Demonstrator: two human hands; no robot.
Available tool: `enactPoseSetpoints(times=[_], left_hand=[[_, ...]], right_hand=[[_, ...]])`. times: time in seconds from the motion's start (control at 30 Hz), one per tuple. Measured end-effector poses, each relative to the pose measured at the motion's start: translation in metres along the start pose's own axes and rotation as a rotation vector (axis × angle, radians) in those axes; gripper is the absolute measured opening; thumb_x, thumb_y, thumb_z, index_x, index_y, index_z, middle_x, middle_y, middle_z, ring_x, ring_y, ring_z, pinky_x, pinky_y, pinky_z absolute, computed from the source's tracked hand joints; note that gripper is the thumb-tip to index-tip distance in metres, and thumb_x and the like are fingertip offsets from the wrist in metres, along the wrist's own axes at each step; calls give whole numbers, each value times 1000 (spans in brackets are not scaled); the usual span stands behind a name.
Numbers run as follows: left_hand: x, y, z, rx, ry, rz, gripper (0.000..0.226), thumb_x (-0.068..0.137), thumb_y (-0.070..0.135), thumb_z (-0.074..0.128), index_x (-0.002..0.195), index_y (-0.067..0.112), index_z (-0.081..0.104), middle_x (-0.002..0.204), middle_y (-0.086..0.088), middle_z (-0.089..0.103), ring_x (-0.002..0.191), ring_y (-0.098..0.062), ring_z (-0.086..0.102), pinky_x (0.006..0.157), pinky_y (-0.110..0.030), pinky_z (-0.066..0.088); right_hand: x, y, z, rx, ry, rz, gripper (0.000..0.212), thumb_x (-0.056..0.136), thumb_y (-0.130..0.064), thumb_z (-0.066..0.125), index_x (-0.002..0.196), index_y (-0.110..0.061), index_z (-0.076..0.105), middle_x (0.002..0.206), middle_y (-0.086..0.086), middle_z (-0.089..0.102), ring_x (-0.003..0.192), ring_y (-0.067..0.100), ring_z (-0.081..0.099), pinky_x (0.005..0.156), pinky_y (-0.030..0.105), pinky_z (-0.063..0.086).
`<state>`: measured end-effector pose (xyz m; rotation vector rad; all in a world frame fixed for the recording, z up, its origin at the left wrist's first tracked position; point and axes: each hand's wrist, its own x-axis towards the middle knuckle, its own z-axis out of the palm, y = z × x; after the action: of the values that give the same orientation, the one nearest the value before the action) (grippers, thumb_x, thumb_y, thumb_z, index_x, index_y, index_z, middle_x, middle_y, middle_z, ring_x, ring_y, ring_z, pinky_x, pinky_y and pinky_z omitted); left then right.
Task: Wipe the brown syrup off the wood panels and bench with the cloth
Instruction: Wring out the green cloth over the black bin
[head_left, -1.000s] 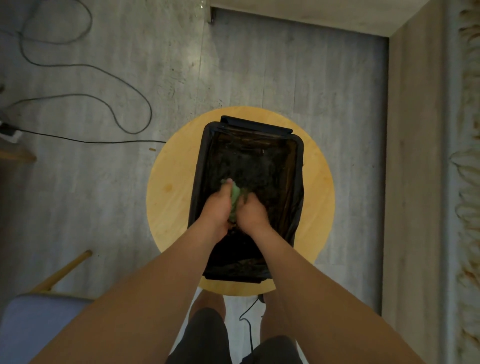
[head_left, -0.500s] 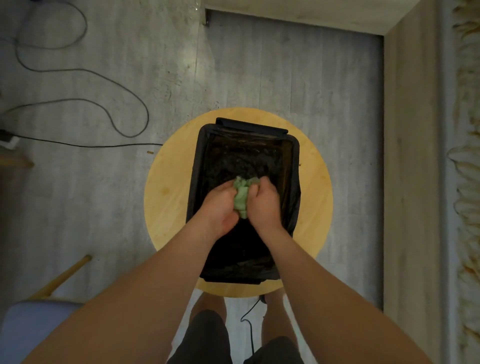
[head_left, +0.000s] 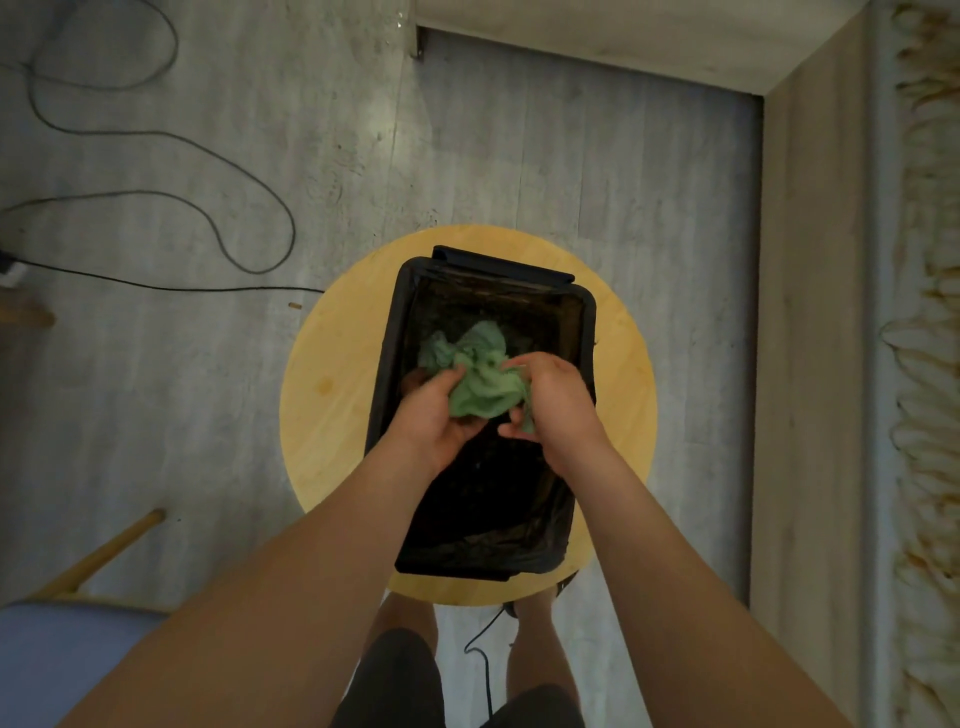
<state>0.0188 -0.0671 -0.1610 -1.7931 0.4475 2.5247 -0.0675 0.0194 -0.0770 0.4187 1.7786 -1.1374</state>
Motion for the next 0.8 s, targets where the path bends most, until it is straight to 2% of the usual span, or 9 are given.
enactPoseSetpoints(times=[0.07, 0.13, 0.23, 0.3, 0.37, 0.43, 0.57, 0.7, 0.8], left_hand=[[2, 0, 0, 95, 85, 55, 37, 102, 12, 58, 138, 20, 55, 127, -14, 70, 104, -28, 70, 70, -38, 59], [4, -2, -5, 193, 139, 85, 38, 101, 11, 58, 136, 23, 52, 125, -13, 69, 98, -26, 70, 60, -32, 55], [3, -9, -14, 408, 237, 99, 32, 100, 4, 52, 131, 13, 51, 116, -14, 65, 87, -23, 67, 55, -27, 53], [2, -13, -18, 520, 286, 114, 32, 100, 1, 45, 129, 6, 56, 104, -14, 66, 69, -18, 61, 49, -23, 49], [1, -13, -16, 492, 270, 71, 28, 103, 10, 43, 128, 9, 57, 103, -10, 66, 72, -18, 61, 54, -26, 54], [-3, -8, -14, 404, 184, -19, 30, 105, 25, 44, 133, 20, 54, 114, -6, 63, 94, -23, 64, 66, -34, 57], [-1, -3, -16, 351, 84, -72, 43, 104, 47, 46, 143, 31, 49, 129, -6, 62, 110, -36, 62, 84, -49, 58], [-1, -1, -13, 261, 15, -131, 47, 104, 55, 45, 144, 32, 53, 137, -8, 61, 116, -38, 62, 79, -52, 60], [-3, 2, -8, 119, -42, -156, 49, 106, 55, 41, 128, 20, 68, 121, -11, 73, 107, -31, 69, 78, -46, 60]], right_hand=[[5, -2, -4, -95, -10, -42, 22, 101, -28, 53, 112, -12, 65, 97, 7, 66, 72, 14, 63, 62, 31, 61], [12, -1, -10, -285, 156, -271, 15, 99, -27, 60, 109, -15, 59, 97, 4, 68, 80, 17, 68, 63, 35, 62], [20, 4, -10, -526, 421, -641, 16, 105, -27, 55, 115, -14, 55, 82, 1, 65, 65, 19, 61, 55, 36, 46], [28, 8, -6, -662, 455, -715, 25, 108, -24, 49, 128, -9, 53, 85, 2, 66, 66, 20, 58, 58, 33, 38], [38, 11, 3, -870, 385, -656, 29, 109, -21, 43, 129, -3, 53, 94, 11, 67, 77, 30, 62, 62, 34, 38], [49, 19, 13, -1065, 284, -515, 31, 107, -21, 45, 127, 0, 52, 112, 23, 64, 95, 41, 65, 70, 38, 44], [64, 31, 30, -1026, 126, -280, 66, 101, -28, 58, 154, -5, 26, 139, 26, 48, 121, 44, 57, 96, 42, 50], [67, 34, 30, -940, -44, -175, 40, 102, -32, 56, 135, -9, 57, 131, 16, 65, 117, 35, 63, 94, 33, 50], [44, 39, 26, -673, -89, -267, 33, 98, -47, 62, 107, -16, 68, 105, 3, 72, 99, 22, 68, 85, 35, 55]])
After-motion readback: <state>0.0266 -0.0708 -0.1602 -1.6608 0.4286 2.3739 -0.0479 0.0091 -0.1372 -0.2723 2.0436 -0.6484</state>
